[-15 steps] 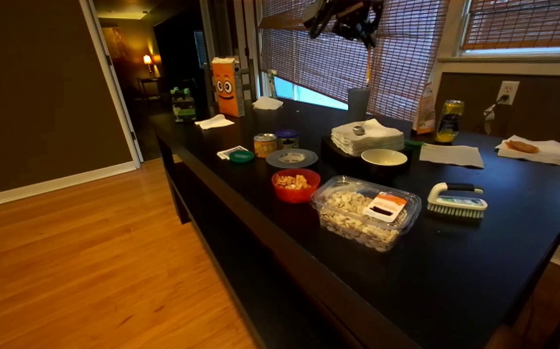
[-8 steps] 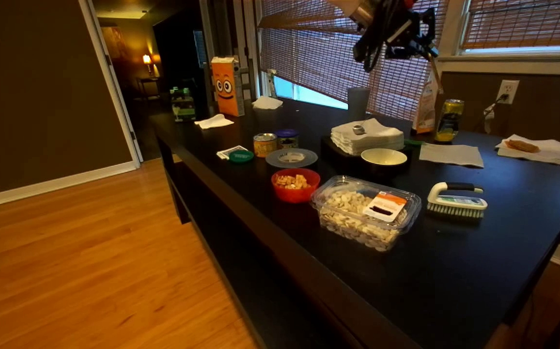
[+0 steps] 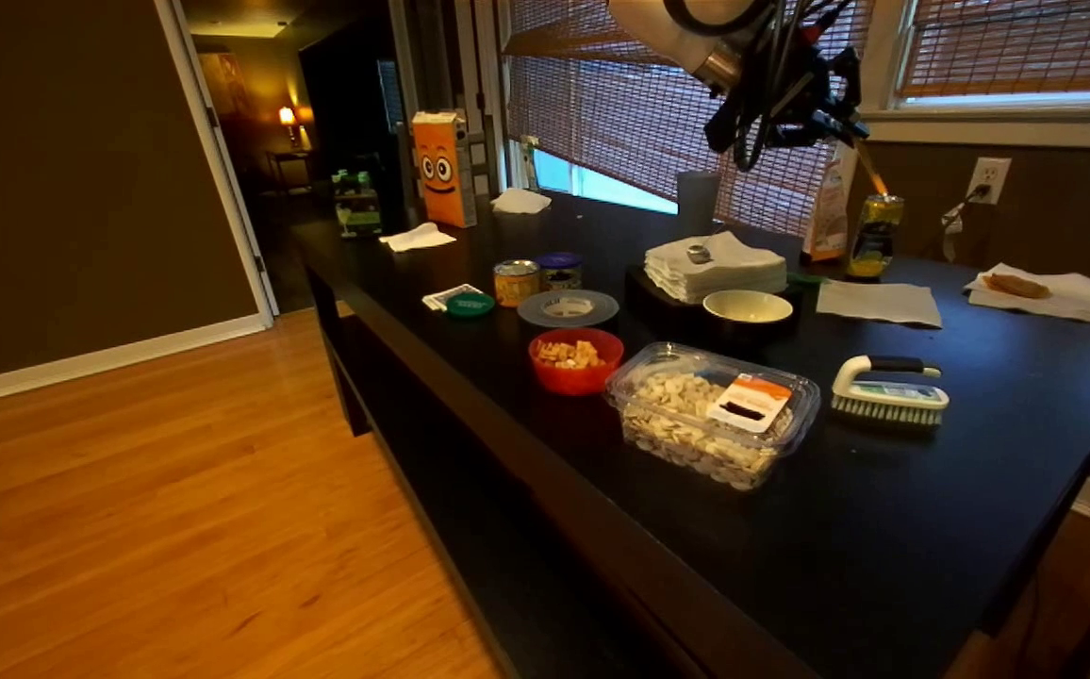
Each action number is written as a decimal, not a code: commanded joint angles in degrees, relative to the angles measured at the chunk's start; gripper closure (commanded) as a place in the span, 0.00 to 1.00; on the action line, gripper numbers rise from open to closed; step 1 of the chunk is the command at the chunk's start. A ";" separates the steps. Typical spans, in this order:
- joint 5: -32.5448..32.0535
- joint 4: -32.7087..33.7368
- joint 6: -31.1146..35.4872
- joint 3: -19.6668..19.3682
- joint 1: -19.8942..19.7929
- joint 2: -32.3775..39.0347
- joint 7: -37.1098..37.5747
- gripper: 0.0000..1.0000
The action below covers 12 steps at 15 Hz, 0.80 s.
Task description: Remove the pencil from the object and put it on the table
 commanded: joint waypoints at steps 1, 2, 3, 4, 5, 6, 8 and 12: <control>-5.74 1.47 -1.49 0.34 -2.17 2.06 -2.49 0.98; -7.71 1.36 -1.28 0.12 -3.04 2.55 -5.09 0.98; -9.56 1.30 -0.55 0.02 -3.96 3.06 -7.49 0.98; -11.24 1.47 0.24 -0.11 -5.13 4.00 -10.38 0.98; -12.96 1.90 0.88 -0.33 -6.20 5.24 -12.23 0.98; -14.09 2.05 1.55 -0.33 -7.29 6.18 -14.57 0.98; -14.40 1.72 3.63 0.24 -9.47 7.25 -20.95 0.98; -11.67 2.58 5.98 0.52 -12.09 9.66 -32.98 0.98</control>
